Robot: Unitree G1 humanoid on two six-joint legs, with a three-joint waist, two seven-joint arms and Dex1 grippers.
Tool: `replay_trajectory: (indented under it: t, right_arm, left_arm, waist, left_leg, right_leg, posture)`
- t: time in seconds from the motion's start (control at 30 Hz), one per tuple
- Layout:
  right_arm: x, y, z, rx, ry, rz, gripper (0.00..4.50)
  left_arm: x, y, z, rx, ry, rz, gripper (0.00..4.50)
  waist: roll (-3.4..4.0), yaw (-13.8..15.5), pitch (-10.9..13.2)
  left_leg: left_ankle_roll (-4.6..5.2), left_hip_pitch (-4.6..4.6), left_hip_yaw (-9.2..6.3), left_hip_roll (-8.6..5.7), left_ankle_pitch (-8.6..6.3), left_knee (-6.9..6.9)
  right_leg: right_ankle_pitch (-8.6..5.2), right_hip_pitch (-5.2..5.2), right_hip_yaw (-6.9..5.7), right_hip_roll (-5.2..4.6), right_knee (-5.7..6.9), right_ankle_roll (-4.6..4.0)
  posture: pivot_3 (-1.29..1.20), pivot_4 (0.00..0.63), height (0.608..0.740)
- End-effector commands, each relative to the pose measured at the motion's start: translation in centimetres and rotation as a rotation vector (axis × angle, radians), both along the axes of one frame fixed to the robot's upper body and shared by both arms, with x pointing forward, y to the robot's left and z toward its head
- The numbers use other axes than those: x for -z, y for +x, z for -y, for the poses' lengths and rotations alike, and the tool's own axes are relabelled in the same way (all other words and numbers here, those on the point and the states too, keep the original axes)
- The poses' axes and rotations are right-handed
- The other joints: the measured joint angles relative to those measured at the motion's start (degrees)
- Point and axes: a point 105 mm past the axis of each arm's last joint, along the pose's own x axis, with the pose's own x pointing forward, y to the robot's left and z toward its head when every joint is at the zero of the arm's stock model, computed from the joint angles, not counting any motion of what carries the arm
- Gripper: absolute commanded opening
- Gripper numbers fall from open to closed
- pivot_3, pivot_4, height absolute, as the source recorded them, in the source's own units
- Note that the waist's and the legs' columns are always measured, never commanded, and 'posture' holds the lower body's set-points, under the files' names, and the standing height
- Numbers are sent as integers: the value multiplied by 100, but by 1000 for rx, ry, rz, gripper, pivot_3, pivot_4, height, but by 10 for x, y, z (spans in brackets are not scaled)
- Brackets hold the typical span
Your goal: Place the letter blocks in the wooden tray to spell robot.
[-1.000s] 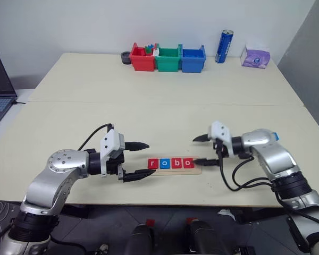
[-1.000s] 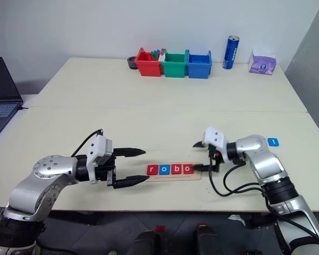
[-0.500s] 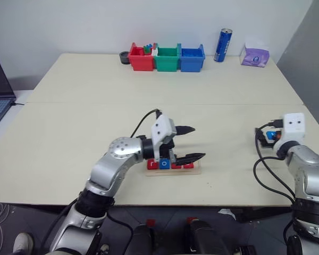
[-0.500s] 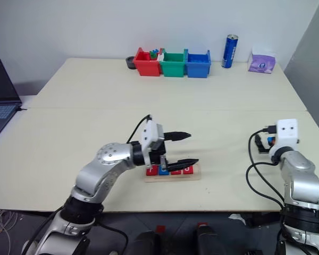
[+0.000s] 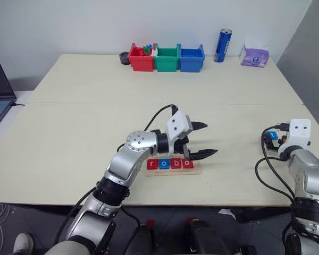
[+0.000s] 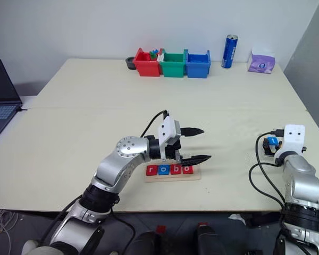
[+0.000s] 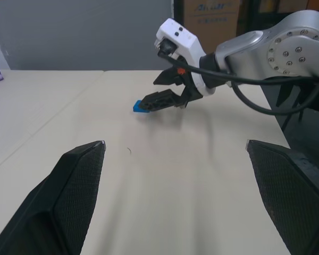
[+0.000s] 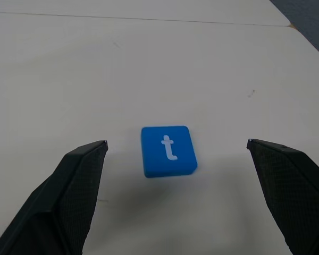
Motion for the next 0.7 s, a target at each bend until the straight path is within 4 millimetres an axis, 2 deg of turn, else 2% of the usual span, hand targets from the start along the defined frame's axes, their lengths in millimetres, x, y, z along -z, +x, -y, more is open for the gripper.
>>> replay_trajectory:
  t: [0.03,0.23,0.4,0.5,0.7]
  right_arm:
    - [-8,9,1,-7,2,41,4478]
    - [0,17,6,11,33,20,4478]
    - [8,22,2,-5,120,2,4478]
    - [9,22,1,7,148,11,3927]
    - [14,16,2,35,163,-10,1850]
  left_arm:
    - [-13,-3,8,27,-23,53,4500]
    - [-18,-5,11,35,-36,66,4500]
    - [-17,-6,9,39,-30,68,4500]
    - [-17,-6,9,40,-28,69,4500]
    - [-18,-5,10,44,-26,73,4500]
  waist:
    - [0,0,0]
    - [0,-2,0]
    - [0,-10,0]
    - [0,-9,0]
    - [0,-1,0]
  left_leg:
    - [0,0,1,0,0,-1]
    - [0,-1,0,1,0,-3]
    - [0,2,1,2,0,-1]
    - [0,1,2,2,0,-1]
    - [0,-1,1,1,0,-1]
  right_leg:
    - [0,0,1,0,0,0]
    - [4,-1,1,0,-2,-6]
    - [3,0,2,0,0,-5]
    - [3,0,3,0,0,-5]
    - [3,0,2,-1,-1,-5]
  posture:
    - [0,150,740]
    - [0,150,740]
    - [0,150,740]
    - [0,150,740]
    - [0,150,740]
